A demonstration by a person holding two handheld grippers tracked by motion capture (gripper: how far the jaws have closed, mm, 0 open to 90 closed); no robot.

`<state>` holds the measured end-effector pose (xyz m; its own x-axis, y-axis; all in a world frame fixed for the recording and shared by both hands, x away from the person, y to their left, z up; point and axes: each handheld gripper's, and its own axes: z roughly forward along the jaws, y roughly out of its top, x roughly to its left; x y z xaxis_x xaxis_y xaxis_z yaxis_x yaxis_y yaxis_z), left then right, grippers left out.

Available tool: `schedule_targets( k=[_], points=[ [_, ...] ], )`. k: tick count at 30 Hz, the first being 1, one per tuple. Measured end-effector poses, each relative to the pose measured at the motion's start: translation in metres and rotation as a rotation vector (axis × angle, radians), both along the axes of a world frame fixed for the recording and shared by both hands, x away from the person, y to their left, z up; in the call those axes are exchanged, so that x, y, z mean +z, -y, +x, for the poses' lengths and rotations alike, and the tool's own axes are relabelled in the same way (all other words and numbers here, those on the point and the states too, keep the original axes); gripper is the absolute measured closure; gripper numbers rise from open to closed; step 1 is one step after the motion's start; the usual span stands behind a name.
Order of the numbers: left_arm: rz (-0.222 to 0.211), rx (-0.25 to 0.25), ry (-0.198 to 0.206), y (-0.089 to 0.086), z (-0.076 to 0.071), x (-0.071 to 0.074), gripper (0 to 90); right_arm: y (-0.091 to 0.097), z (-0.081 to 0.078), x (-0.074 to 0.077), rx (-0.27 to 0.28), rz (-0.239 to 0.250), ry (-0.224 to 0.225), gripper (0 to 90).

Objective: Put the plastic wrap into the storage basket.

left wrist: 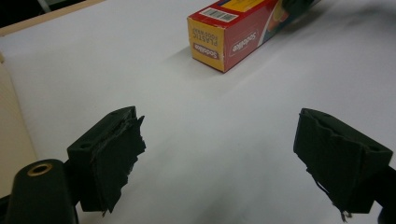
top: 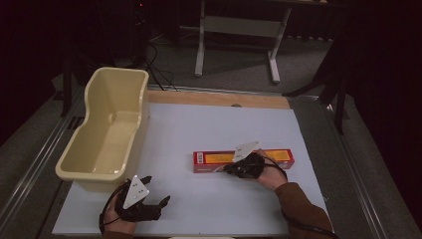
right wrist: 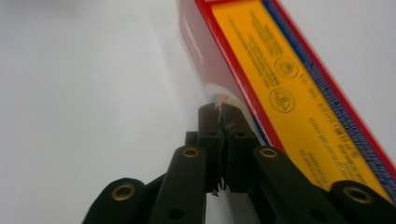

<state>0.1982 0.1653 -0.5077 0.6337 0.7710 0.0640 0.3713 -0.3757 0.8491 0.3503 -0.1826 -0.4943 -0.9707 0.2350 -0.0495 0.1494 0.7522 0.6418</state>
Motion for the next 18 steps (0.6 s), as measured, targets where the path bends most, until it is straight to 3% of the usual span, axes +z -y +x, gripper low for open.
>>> schedule_targets(
  k=[3, 6, 7, 11, 16, 18],
  points=[
    [0.002, 0.000, -0.002, 0.000, 0.000, 0.000, 14.6, 0.015, 0.003, 0.014, 0.016, 0.076, -0.016, 80.9],
    [0.005, -0.002, -0.003, 0.001, 0.000, 0.000, 14.7, 0.024, 0.007, 0.023, 0.015, 0.088, 0.000, 75.1],
    [0.004, -0.003, -0.004, 0.002, 0.000, 0.000, 14.7, 0.033, 0.013, 0.030, 0.006, 0.068, 0.008, 65.7],
    [0.003, -0.002, -0.004, 0.001, 0.001, 0.000, 14.6, 0.041, 0.028, 0.033, -0.041, -0.012, 0.027, 43.5],
    [0.003, 0.000, -0.006, 0.001, 0.001, -0.001, 14.7, 0.044, 0.042, 0.029, -0.040, -0.085, 0.005, 29.2],
    [0.003, -0.001, -0.007, 0.001, 0.001, -0.001, 14.7, 0.042, 0.048, 0.027, -0.041, -0.136, -0.011, 25.8]
  ],
)
